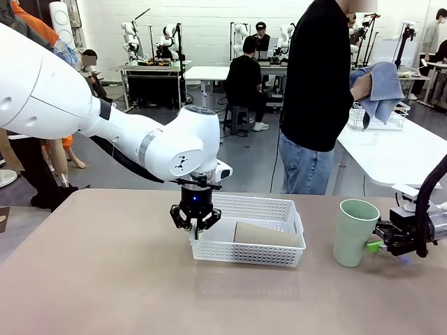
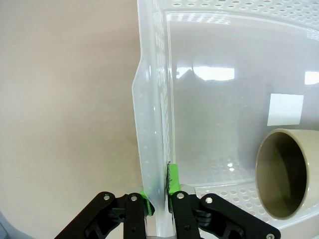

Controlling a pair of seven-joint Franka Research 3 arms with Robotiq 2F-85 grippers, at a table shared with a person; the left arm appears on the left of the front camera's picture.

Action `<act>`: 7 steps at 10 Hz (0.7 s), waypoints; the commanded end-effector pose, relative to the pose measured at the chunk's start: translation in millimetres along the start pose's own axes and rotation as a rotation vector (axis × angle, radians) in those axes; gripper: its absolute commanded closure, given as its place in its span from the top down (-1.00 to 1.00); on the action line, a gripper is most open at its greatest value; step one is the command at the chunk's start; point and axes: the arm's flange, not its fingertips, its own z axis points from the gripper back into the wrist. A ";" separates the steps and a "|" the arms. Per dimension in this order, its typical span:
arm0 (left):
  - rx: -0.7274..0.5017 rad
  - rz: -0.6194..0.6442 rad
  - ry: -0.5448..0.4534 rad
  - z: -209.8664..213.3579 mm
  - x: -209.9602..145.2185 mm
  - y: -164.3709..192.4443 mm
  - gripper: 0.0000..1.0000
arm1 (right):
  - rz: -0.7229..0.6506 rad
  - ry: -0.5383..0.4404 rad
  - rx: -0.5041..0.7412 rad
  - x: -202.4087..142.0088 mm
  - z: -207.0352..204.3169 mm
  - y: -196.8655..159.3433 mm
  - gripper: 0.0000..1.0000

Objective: Clean and organize the cups into the basket.
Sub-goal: Pick up the Reusable plastic cup from the right side of the table and stack it inside the Organizing basket in the center of the table.

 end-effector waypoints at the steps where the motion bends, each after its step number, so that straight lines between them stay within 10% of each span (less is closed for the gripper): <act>1: 0.001 -0.001 0.000 -0.6 -0.2 -0.1 -1.00 | -0.020 0.014 0.014 -0.3 -2.8 -9.1 1.00; 7: 0.001 -0.001 0.000 -0.6 -0.2 -0.1 -1.00 | 0.060 0.044 0.042 -1.1 -33.0 -16.2 1.00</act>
